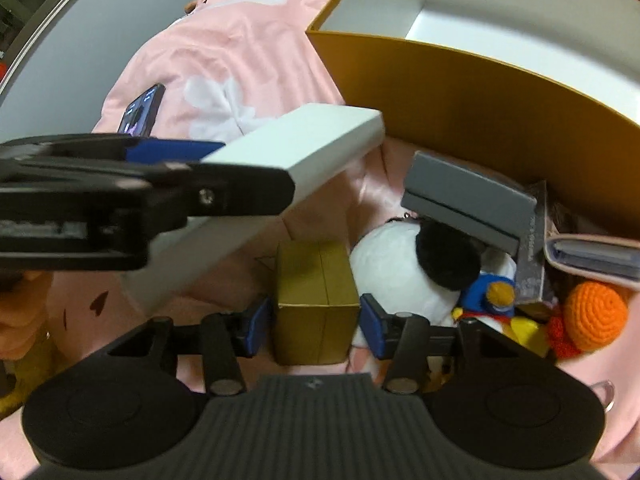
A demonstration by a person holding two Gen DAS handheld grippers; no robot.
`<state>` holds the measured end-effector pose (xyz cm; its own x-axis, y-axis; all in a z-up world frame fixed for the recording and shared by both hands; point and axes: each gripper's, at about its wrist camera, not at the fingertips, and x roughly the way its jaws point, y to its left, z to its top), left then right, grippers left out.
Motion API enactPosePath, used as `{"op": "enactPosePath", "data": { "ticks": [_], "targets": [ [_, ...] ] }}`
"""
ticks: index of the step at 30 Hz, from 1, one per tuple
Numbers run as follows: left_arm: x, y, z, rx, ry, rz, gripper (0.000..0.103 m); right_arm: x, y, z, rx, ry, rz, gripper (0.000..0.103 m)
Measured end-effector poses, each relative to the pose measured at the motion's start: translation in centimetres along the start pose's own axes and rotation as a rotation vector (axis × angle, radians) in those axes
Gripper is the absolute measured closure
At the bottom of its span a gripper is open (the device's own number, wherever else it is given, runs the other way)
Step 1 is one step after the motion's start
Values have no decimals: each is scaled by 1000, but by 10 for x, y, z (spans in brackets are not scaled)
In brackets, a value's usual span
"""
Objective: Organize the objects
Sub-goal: 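Grasp the white rectangular box with the left gripper while the right gripper grasps the gold cube box, then carry the white box into the orange box with the left gripper while the right carries the gold box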
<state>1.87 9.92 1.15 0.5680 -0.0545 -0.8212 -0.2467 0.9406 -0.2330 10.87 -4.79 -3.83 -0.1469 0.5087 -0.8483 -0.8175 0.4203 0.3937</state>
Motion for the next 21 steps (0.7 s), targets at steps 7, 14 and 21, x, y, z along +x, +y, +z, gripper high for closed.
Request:
{"op": "enactPosePath", "data": {
  "ticks": [7,14,21],
  "targets": [
    [-11,-11,7,33,-72,-16,31,-23,4,-5,-24,-53,-24,55],
    [-18,-14,24,34,-146,-43,31,-91,4,0,-54,-189,-98,55],
    [-31,-29,57,73,-269,-46,96,-146,-1,28,-63,-346,-230,56]
  ]
}}
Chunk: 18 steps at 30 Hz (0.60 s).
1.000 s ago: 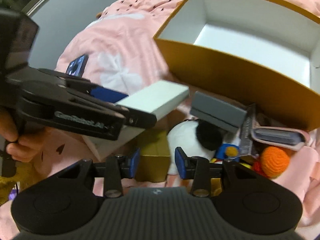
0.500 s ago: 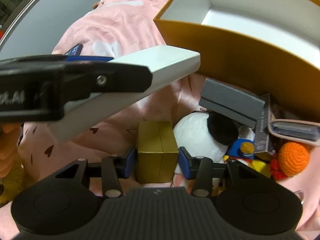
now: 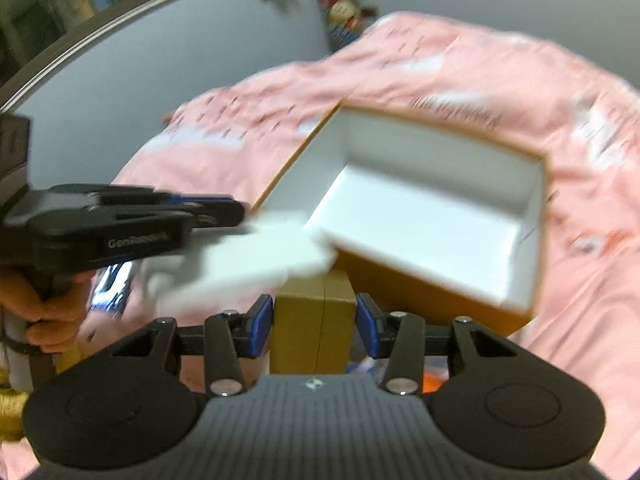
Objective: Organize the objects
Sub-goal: 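Carry the white box into the orange box with the left gripper while the right carries the gold box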
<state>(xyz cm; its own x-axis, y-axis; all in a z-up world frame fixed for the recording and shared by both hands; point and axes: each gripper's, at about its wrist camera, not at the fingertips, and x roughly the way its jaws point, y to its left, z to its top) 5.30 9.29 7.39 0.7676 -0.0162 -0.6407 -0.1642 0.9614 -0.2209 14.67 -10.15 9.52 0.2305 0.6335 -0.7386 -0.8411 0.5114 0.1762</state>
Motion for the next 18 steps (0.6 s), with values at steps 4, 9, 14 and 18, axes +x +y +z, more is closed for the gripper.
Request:
{"op": "enactPosePath", "data": {
  "ticks": [4,9,14,18],
  "targets": [
    [0,-4,9,36,-23,5,96,-6,-13,17,24,-42,-25,57],
    [13,13,-8,-9,131,-10,91,16,-15,5,60,24,20,57],
    [27,22,-43,-88,262,76,57,44,-13,-22,127,105,73,57],
    [45,37,-66,-231,341,158,51,54,-10,-39,137,123,67,56]
  ]
}}
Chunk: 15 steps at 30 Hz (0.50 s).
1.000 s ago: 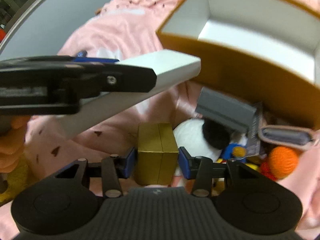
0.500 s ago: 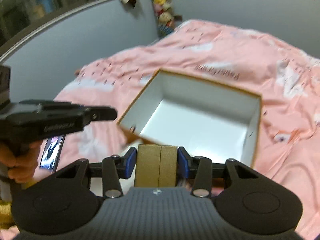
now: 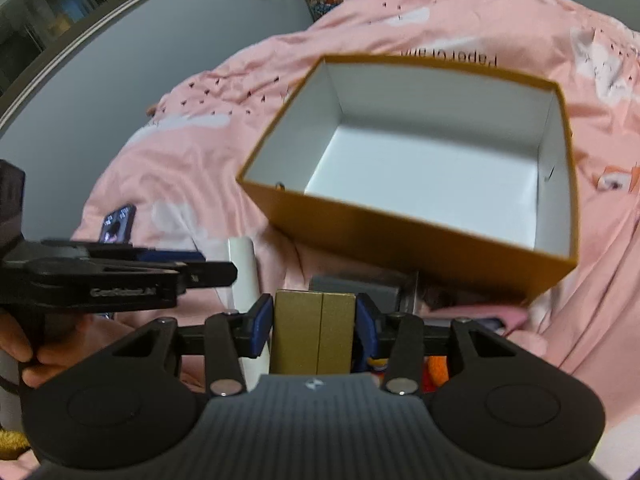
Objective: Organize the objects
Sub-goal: 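Carry the white box into the orange box with the left gripper while the right carries the gold box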
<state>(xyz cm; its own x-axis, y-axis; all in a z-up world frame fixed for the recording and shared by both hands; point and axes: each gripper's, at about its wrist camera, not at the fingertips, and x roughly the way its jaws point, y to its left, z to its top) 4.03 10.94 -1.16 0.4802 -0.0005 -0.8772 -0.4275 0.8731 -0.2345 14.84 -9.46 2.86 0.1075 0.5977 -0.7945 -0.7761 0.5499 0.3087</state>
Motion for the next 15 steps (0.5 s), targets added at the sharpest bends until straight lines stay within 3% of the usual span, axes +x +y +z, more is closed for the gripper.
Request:
{"op": "enactPosePath", "data": {
  "ticks": [7,10,15],
  "targets": [
    [25,-7,-15,-16,47,104,49,12,2,-15,-23,-8,-38,56],
    [33,-8,-19,-13,61,120,42,12,4,-17,-48,-16,-46,56],
    [42,-14,-21,9,65,162,36,23,8,-20,-58,43,-65,54]
  ]
}}
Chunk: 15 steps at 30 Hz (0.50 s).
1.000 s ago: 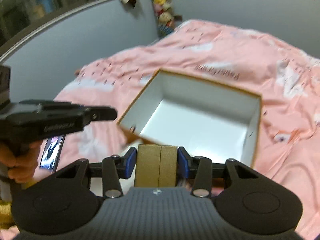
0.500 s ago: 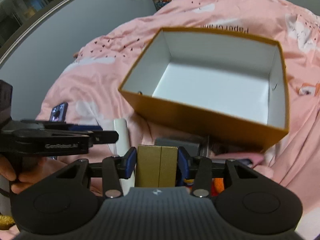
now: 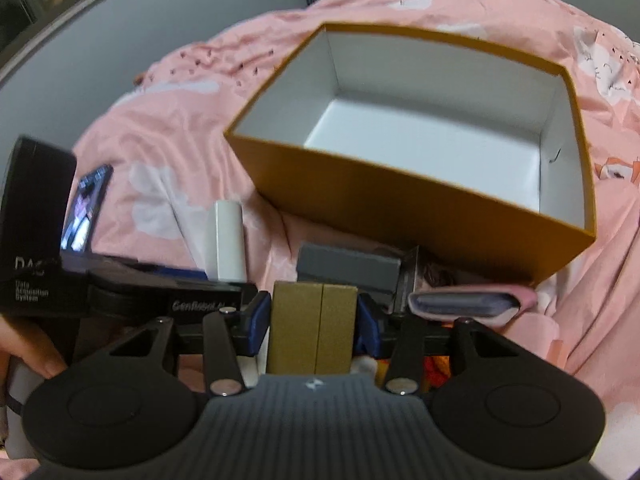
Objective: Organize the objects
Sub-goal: 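Carry the white box into the orange box with the left gripper while the right carries the gold box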
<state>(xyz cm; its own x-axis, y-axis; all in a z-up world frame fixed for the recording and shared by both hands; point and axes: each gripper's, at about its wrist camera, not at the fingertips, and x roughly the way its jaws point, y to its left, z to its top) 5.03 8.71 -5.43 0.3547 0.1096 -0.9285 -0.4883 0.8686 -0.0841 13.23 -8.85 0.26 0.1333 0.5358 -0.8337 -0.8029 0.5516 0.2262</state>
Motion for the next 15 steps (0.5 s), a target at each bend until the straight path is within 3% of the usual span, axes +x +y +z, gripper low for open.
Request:
{"op": "enactPosePath", "data": {
  "ticks": [6,11,15],
  "targets": [
    [10,-1,-2,15,-2,21,34,3,-2,-2,25,16,9,54],
    [-11,6,-8,0,-51,-26,59,-3,-7,-3,61,6,27,54],
    [-33,10,-10,26,-111,-62,69,-13,-16,-2,118,-19,79,54]
  ]
}}
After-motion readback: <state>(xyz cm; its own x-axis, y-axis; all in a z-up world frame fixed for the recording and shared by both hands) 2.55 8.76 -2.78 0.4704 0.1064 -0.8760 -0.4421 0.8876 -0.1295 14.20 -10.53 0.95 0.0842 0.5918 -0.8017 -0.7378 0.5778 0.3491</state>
